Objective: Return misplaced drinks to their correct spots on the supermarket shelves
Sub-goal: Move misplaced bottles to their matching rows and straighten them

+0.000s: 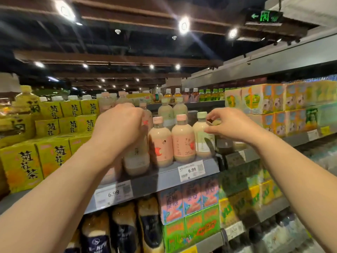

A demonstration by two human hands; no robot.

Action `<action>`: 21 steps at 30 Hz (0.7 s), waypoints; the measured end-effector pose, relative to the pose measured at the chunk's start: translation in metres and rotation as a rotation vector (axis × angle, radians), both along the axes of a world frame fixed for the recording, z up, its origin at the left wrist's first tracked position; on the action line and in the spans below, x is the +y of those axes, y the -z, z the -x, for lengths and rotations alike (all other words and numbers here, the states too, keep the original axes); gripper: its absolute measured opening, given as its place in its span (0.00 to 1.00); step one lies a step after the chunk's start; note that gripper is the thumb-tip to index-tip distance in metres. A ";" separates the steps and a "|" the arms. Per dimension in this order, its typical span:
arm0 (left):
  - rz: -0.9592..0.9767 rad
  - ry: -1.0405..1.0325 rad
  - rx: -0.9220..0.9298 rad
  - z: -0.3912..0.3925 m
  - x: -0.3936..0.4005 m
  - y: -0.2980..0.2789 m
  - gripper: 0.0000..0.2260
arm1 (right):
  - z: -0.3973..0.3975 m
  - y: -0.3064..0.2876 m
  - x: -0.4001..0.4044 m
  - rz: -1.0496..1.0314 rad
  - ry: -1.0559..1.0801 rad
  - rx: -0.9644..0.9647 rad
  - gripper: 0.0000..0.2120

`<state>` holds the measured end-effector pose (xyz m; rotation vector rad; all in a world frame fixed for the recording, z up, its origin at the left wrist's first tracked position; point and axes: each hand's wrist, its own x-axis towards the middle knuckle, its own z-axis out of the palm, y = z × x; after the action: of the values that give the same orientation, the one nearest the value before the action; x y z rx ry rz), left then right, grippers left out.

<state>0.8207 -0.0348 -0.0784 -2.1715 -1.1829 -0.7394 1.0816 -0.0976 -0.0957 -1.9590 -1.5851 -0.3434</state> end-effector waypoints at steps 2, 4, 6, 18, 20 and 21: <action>-0.027 -0.073 -0.002 -0.007 0.003 -0.003 0.12 | -0.012 -0.006 0.014 -0.042 -0.031 -0.023 0.18; -0.046 -0.161 -0.001 -0.014 0.005 -0.004 0.11 | -0.021 -0.011 0.026 -0.064 -0.079 -0.046 0.15; 0.002 -0.249 0.003 -0.020 0.007 -0.005 0.11 | -0.029 -0.018 0.035 -0.072 -0.138 -0.053 0.20; 0.170 -0.390 -0.130 -0.037 0.009 0.000 0.12 | -0.049 -0.033 0.065 0.076 -0.309 -0.263 0.24; 0.163 -0.364 -0.174 -0.036 0.003 0.000 0.11 | -0.045 -0.034 0.063 0.041 -0.292 -0.319 0.23; 0.159 -0.341 -0.189 -0.034 0.000 0.000 0.11 | -0.041 -0.034 0.062 -0.002 -0.278 -0.338 0.22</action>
<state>0.8552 -0.0352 -0.0785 -1.9786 -1.7083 -0.7314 1.1228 -0.0360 -0.0619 -1.7121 -2.0396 -0.5833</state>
